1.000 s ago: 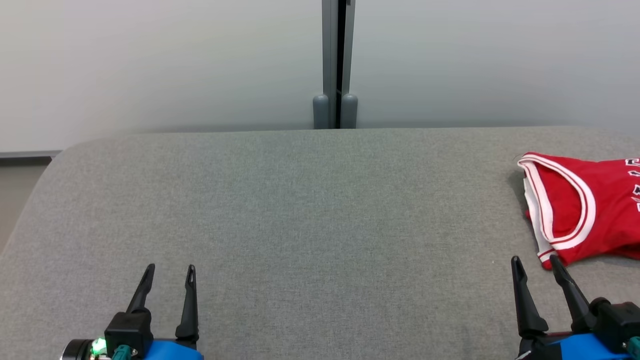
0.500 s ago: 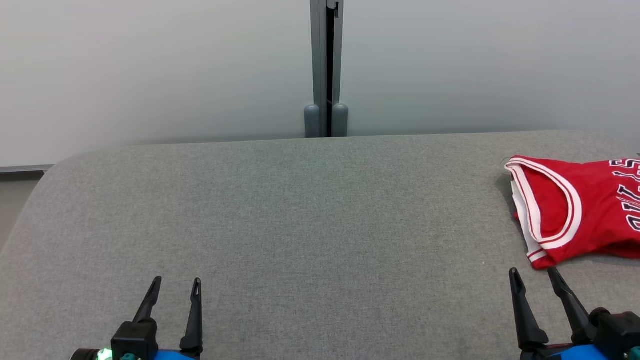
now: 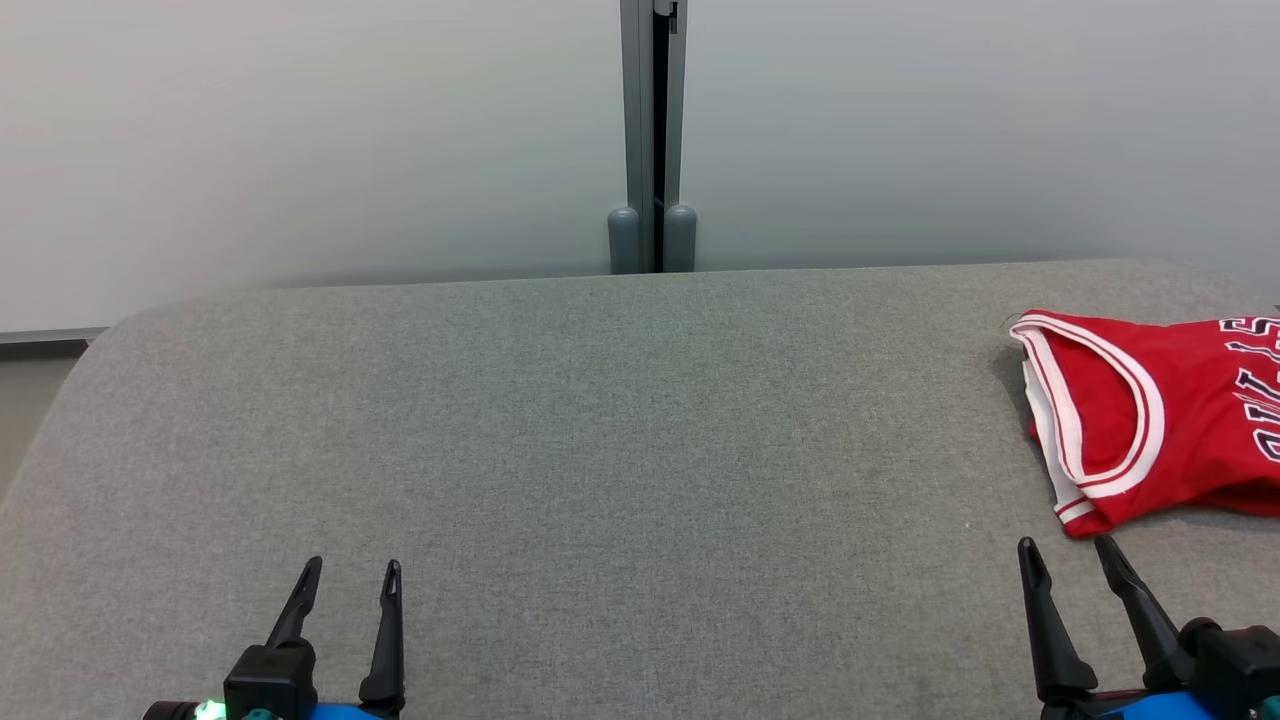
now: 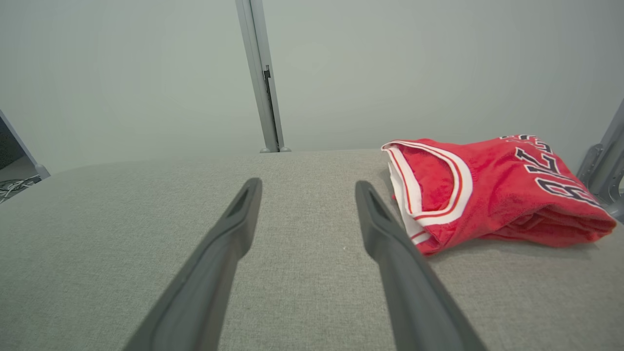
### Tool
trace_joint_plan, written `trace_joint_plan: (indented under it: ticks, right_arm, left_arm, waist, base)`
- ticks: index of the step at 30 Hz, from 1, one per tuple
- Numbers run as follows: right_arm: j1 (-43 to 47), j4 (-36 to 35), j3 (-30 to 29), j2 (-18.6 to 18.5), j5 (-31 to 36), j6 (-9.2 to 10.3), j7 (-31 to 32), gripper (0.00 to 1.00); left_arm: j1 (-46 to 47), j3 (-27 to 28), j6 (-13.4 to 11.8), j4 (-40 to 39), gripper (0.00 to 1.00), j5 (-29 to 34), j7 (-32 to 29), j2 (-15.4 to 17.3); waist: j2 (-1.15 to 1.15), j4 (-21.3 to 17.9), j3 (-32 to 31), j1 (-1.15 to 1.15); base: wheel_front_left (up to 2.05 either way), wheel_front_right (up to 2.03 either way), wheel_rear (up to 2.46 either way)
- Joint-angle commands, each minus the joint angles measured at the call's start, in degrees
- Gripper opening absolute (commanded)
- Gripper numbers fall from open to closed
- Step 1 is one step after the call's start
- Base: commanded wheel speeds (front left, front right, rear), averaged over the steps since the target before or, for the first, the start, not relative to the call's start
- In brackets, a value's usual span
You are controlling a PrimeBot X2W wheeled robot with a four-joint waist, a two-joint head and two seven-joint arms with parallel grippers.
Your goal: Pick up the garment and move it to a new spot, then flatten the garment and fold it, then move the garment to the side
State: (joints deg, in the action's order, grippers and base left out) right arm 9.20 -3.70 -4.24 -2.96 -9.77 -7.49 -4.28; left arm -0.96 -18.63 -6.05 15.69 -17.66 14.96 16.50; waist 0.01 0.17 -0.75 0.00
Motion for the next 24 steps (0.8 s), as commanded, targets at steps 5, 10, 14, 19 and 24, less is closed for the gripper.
trace_joint_plan:
  ticks: [5, 10, 14, 19, 24]
  right_arm:
    - [0.96, -0.46, -0.28, 0.06, -0.65, -0.01, 0.09, 1.00]
    - [0.28, 1.34, 0.10, 0.15, -0.46, 0.00, 0.08, 0.00]
    - [-0.30, 2.14, 0.29, 0.06, -4.80, 0.00, 0.36, 0.00]
    - [-1.71, 3.51, 0.43, -0.30, -11.79, 0.00, 0.99, 0.00]
    - [-2.78, 4.55, 0.53, -0.52, -17.15, 0.00, 1.46, 0.00]
  left_arm:
    - [0.99, -0.01, -0.50, 0.25, 1.00, -0.23, 0.17, 0.41]
    - [-0.55, -0.51, -0.03, 1.45, 0.00, -0.08, -0.27, -0.76]
    - [-0.32, 0.67, 0.67, 1.40, 0.00, -3.90, -1.28, -1.51]
    - [0.42, 2.71, 1.76, 1.21, 0.00, -9.97, -2.95, -2.46]
    - [1.02, 4.30, 2.63, 1.02, 0.00, -14.66, -4.26, -3.22]
  waist:
    - [-0.01, 0.15, -0.11, 0.00]
    - [-0.01, 0.09, -0.10, 0.00]
    - [-0.01, 0.08, -0.07, 0.00]
    - [-0.01, 0.07, -0.02, 0.00]
    - [-0.01, 0.06, 0.02, 0.00]
  base:
    - [0.00, 0.00, 0.00]
    - [0.00, 0.00, 0.00]
    - [0.00, 0.00, 0.00]
    - [0.00, 0.00, 0.00]
    - [0.00, 0.00, 0.00]
